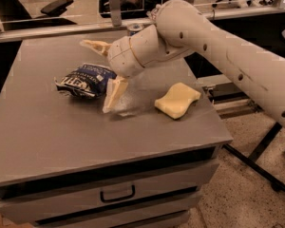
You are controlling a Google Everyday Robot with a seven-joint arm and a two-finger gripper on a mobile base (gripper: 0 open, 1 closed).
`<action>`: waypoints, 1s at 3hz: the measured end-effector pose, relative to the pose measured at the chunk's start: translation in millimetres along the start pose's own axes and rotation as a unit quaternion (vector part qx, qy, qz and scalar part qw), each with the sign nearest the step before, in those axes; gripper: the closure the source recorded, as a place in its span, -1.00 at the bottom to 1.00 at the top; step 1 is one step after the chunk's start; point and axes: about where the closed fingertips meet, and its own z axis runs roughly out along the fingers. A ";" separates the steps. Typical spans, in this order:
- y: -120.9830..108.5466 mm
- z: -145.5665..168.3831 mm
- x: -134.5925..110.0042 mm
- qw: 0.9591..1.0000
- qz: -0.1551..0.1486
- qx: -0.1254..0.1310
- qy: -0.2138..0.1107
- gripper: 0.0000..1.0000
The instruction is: Pick blue chip bag
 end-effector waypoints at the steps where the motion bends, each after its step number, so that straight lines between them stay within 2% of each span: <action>1: 3.4 7.8 -1.6 0.999 0.046 0.013 0.004 -0.71; 2: 10.7 20.0 2.3 0.993 0.117 0.008 -0.002 -0.08; 3: 14.8 25.2 3.2 0.989 0.145 -0.002 -0.003 0.38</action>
Offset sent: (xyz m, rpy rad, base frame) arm -0.0050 0.0134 -0.0286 0.0382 0.3056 -0.1777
